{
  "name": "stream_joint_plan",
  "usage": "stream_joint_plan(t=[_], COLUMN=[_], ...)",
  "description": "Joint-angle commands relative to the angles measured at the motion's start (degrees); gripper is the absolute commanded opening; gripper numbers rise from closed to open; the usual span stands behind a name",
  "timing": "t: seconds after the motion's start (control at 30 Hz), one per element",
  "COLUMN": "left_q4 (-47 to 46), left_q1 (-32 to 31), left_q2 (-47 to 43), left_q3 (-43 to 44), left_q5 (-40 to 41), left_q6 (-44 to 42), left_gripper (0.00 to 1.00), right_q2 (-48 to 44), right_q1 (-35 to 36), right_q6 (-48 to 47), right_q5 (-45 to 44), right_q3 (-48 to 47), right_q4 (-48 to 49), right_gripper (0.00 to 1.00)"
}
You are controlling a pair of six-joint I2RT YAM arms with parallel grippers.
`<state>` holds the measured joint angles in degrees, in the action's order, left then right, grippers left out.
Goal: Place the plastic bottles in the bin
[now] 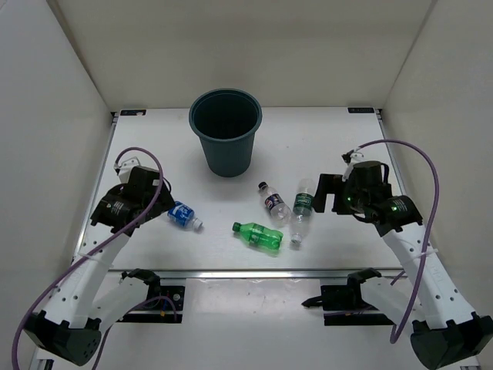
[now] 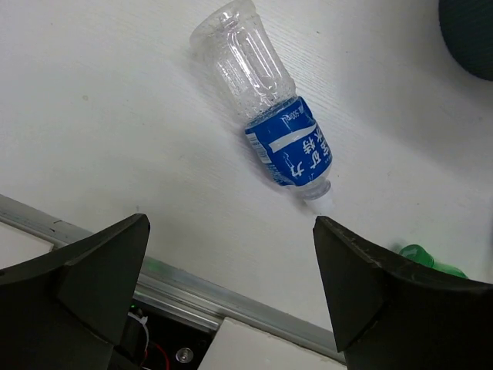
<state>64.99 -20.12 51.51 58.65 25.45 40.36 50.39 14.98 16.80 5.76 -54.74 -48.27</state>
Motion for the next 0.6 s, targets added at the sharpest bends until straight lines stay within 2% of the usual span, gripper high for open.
stream_joint_plan(t=[0.0,0.07,0.17,0.23,0.37,0.57], left_q4=[0.1,-1.9,-3.8,-5.8,-10.8,-16.9], left_q1=[-0.7,0.3,5.3,6.0,6.8,9.7], left_q2=[-0.8,-0.9,0.9,1.6,2.0,7.1], left_q3=[0.1,-2.5,-4.8,-6.4,-11.2,-14.6], left_q5=[0.4,1.2,0.7,0.3,1.2,-1.3], left_q6=[0.2,-0.6,-1.5,-0.5,3.6,5.2], left_gripper=[0.98,0.99,0.99,0.99,0.98,0.99], right_q2=[2.4,4.0,3.8,3.3,2.0,3.4], right_q1=[2.8,3.2,2.6,3.7,9.8,3.6], right_q6=[1.3,0.8,-2.1,-2.2,-2.3,-3.6], right_q5=[-2.8,-2.6,2.1,1.5,-5.2,-2.9], right_q3=[-1.2,-0.6,1.6,1.4,0.8,0.2], right_q4=[-4.0,-4.7,-2.3,-0.4,2.3,3.6], right_gripper=[1.00,0.99,0.99,0.99,0.99,0.99])
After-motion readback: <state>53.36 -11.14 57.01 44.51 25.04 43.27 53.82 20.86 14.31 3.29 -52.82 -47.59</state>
